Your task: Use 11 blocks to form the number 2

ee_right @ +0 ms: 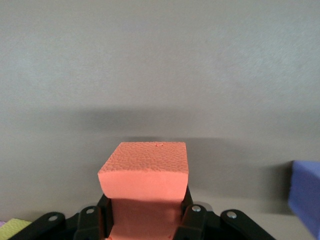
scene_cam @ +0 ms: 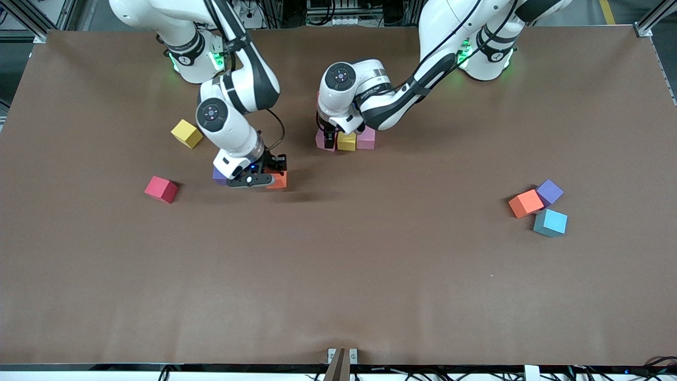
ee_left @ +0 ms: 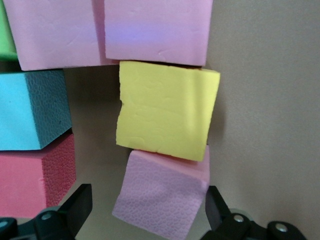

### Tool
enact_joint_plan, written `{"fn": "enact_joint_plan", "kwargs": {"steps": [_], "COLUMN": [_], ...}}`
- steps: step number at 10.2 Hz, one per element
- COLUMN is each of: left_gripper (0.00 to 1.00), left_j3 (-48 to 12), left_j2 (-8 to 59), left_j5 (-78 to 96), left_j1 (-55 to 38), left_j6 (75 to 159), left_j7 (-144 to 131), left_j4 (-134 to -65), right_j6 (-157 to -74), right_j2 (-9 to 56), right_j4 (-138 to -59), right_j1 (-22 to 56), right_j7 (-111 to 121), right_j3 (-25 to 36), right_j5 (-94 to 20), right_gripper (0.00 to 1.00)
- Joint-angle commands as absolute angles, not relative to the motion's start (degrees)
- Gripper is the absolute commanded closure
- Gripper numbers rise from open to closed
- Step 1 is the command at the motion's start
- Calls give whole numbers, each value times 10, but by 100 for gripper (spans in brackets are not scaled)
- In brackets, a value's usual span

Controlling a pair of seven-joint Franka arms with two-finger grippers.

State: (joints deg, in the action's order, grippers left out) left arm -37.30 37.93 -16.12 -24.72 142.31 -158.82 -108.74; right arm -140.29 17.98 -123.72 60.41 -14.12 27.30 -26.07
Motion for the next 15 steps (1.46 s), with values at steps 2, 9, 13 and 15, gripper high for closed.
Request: {"fn": "enact_joint_plan", "kwargs": {"steps": [2, 9, 13, 15], "left_gripper": [0, 0, 0, 0], "left_j3": [-374, -426, -529, -536], "left_j2": [335, 267, 267, 271], "left_j5": [-192, -187, -185, -178], "left_j1": [-251, -139, 60, 111], "left_j6": [1389, 1287, 1252, 1242], "left_j7": [-1683, -1510, -1293, -1173], "left_j4": [-1092, -1088, -1078, -1071], "right_j6": [-1397, -1397, -1400, -1404], "right_j2": [208, 264, 291, 298], "right_j4": [-1206, -1152, -1138, -1138], "right_j1": [618, 663, 689, 707], "right_j7": [-178, -297, -314, -315], "right_j3": [276, 268, 251, 250], "right_j5": [-268, -269, -325, -354], "right_gripper": [88, 91, 100, 100]}}
